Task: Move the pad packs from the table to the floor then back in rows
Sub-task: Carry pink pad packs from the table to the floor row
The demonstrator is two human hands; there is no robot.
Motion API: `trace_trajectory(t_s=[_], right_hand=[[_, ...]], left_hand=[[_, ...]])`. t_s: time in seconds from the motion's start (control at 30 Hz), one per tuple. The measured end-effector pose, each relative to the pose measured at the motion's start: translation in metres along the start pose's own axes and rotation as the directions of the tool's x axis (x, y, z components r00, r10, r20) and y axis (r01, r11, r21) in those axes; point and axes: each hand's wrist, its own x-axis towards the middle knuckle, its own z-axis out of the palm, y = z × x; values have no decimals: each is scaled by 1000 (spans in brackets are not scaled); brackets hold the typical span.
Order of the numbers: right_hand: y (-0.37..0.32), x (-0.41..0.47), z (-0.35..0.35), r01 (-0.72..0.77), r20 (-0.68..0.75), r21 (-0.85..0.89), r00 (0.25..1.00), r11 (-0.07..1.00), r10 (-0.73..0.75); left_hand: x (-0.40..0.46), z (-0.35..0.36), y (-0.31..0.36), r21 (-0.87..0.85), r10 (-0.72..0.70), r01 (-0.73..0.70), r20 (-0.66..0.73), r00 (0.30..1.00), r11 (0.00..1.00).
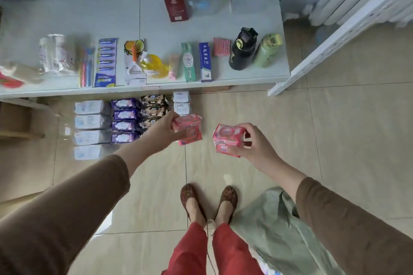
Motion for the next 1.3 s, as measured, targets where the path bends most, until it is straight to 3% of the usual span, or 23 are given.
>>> trace_trajectory(t_s=[0.27,0.6,0.7,0.83,0.93,1.1,1.3], right_hand=[[136,94,62,26,-85,-77,996,997,-32],[272,251,142,1,-177,-137,984,991,-26],[294,286,157,11,-211,-147,977,989,-42],[320,322,172,36,-230,-181,970,983,-78],[333,339,181,48,-231,-191,968,980,-92],[339,359,188,64,-230,-215,966,975,-114],[328,376,191,49,-191,-231,977,972,-95]], left_hand=[[141,86,-75,232,38,-39,10,999,972],[338,150,-143,434,143,-71,-135,980,898],[380,154,-157,547,208,-87,-164,964,833],[430,160,-175,798,364,-66,-199,910,599],[458,168,-186,861,408,-41,-197,891,507],[481,184,-193,889,387,34,-232,892,456],[483,180,-200,866,392,13,-240,888,500]])
